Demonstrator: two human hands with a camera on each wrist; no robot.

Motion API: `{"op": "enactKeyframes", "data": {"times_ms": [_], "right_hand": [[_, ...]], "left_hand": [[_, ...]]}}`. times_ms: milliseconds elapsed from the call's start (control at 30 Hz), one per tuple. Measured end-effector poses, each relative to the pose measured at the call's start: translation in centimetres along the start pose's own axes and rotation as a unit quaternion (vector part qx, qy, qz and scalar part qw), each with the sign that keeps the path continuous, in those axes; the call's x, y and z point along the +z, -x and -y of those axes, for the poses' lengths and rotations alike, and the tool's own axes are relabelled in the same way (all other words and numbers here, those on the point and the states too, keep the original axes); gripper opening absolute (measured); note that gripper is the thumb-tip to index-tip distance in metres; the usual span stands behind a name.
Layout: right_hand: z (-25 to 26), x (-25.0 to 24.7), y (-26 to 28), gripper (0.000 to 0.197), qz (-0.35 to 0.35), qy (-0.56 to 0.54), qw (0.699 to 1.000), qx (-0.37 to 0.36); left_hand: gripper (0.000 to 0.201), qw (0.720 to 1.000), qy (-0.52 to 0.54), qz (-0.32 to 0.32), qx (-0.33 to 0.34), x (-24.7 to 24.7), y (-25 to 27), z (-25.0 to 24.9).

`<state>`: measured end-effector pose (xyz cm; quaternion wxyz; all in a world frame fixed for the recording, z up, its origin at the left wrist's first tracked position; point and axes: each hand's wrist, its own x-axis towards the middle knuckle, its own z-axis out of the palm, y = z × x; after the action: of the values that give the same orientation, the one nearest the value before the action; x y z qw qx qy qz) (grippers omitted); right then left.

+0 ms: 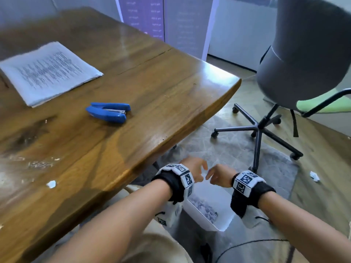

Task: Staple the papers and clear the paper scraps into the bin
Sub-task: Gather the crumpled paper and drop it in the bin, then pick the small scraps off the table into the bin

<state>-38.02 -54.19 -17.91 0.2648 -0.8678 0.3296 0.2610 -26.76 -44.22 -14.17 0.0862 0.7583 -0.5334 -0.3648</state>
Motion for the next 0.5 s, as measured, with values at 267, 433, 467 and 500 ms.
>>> {"op": "enactKeyframes", "data": {"times_ms": [267, 433, 467, 500], "right_hand": [[10.3, -10.4, 5.7, 0.017, -0.062, 0.085, 0.985, -0.135], [18.7, -12.6, 8.2, 0.014, -0.099, 0.149, 0.956, -0.232], [20.4, -12.4, 8.2, 0.015, -0.099, 0.148, 0.952, -0.251], [21.9, -12.0, 8.2, 0.015, -0.098, 0.148, 0.947, -0.268]], "left_hand": [[0.03, 0.992, 0.073, -0.087, 0.053, -7.0, 11.6, 1.5], [0.029, 0.976, 0.178, -0.124, 0.008, -12.1, 20.9, 6.4], [0.028, 0.973, 0.188, -0.133, -0.009, -13.0, 22.8, 7.6], [0.027, 0.971, 0.184, -0.152, -0.028, -13.7, 24.5, 9.0]]}}
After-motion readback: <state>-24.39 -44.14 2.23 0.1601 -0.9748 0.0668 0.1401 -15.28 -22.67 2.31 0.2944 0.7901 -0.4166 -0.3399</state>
